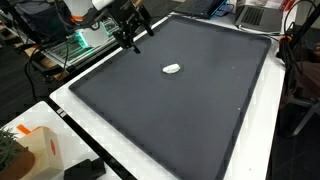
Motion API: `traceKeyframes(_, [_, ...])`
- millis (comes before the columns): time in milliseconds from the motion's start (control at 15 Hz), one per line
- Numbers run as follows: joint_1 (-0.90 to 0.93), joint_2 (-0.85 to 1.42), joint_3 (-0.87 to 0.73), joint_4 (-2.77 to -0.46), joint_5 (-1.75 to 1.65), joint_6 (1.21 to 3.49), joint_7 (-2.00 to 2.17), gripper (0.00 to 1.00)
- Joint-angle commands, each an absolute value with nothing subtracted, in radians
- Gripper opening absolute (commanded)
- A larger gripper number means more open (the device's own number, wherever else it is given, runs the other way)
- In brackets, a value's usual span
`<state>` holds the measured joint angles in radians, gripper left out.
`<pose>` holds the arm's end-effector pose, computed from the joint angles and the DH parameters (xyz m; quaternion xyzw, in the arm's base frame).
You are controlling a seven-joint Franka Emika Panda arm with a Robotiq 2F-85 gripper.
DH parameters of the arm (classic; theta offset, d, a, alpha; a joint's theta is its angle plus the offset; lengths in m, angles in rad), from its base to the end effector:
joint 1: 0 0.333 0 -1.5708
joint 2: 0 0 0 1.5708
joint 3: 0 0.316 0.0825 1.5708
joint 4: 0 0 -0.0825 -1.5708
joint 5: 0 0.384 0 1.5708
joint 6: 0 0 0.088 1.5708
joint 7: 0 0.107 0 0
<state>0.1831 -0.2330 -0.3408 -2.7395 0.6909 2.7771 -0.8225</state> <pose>0.3981 -0.0862 0.3064 -0.9742 -0.0203 -0.1883 0.1225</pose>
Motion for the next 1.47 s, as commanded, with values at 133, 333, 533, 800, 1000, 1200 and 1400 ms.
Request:
traceKeyframes(133, [0.179,-0.243,-0.392,-2.745,0.928,2.735,-1.123,1.0])
traceKeyframes(333, [0.178,-0.237,-0.382,-2.745,0.9,2.753,-1.081,1.0])
traceKeyframes(533, [0.179,-0.237,-0.38,-2.742,0.9,2.753,-1.081,1.0])
traceKeyframes(800, [0.234,-0.24,-0.333,-2.751,1.055,2.899,-1.163,1.0])
traceKeyframes(1000, [0.262,-0.259,-0.316,-2.752,1.161,2.928,-1.301,1.0])
traceKeyframes(1200, [0.27,-0.272,-0.317,-2.756,1.262,2.916,-1.464,1.0])
traceKeyframes(1400, [0.264,-0.263,-0.313,-2.754,1.366,2.889,-1.591,1.0])
